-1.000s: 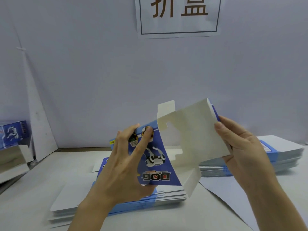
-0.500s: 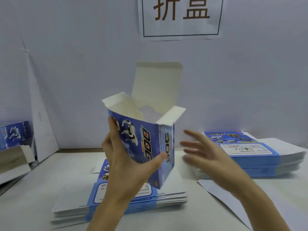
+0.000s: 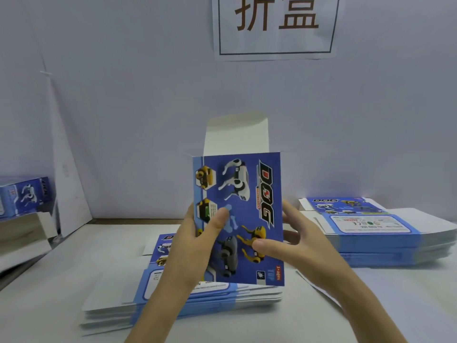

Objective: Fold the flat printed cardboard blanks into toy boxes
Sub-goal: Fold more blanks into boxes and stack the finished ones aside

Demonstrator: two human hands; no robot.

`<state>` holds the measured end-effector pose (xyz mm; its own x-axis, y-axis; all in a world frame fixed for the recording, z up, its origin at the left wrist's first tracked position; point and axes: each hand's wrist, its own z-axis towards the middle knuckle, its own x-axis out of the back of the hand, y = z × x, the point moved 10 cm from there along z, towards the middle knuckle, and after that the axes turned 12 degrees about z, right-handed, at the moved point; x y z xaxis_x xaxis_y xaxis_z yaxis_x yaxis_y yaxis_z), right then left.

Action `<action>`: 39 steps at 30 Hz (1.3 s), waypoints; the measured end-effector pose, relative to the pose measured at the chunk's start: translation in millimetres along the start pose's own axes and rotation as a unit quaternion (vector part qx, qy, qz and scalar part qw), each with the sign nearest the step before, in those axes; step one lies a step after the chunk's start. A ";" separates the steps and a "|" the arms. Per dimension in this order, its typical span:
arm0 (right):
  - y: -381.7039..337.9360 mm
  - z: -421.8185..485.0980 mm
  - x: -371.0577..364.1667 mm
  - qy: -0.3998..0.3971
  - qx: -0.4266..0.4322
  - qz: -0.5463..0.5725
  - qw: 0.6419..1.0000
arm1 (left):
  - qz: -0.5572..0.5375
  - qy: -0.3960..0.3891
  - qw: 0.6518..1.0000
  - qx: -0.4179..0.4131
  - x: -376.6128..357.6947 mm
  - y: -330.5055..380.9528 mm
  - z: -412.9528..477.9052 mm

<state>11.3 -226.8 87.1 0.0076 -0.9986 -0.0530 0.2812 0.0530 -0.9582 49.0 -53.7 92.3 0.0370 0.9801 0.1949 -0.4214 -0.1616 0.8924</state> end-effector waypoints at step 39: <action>45.0 0.2 19.1 0.053 -0.128 0.060 0.988 | -0.341 0.370 0.863 -0.047 280.1 -3.3 54.1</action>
<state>24.3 -243.5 43.0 -0.0781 -0.9791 -0.1876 0.0317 0.1857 -0.9821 109.8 215.1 166.0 -0.2681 0.6552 -0.7063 -0.6036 0.4572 0.6532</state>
